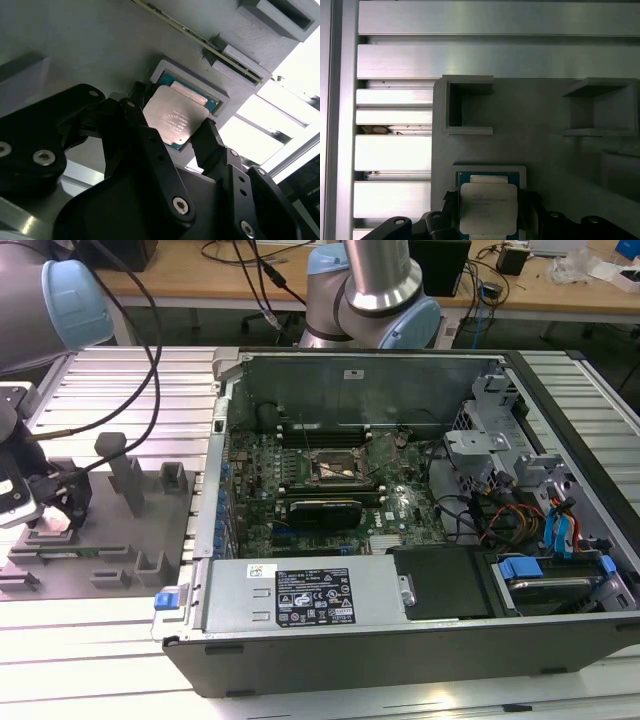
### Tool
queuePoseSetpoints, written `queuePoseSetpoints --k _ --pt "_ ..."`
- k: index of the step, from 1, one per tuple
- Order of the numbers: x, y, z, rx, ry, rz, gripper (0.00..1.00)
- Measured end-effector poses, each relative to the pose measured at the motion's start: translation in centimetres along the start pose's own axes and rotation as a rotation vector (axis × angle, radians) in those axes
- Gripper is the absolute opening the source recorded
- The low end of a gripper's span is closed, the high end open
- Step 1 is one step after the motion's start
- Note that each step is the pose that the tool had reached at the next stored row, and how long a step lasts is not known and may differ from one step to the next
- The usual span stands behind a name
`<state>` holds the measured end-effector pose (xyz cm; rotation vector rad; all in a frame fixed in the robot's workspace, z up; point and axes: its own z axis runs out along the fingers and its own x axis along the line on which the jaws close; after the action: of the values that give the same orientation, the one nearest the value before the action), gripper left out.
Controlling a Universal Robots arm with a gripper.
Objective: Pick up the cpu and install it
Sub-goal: 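Pick up the cpu and move it towards the insertion slot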
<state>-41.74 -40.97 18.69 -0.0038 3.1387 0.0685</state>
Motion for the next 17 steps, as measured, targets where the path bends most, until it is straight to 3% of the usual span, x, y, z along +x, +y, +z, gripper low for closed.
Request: queuePoseSetpoints --k 17 --pt "0.19 0.0 -0.12 0.0 0.0 0.0 0.64"
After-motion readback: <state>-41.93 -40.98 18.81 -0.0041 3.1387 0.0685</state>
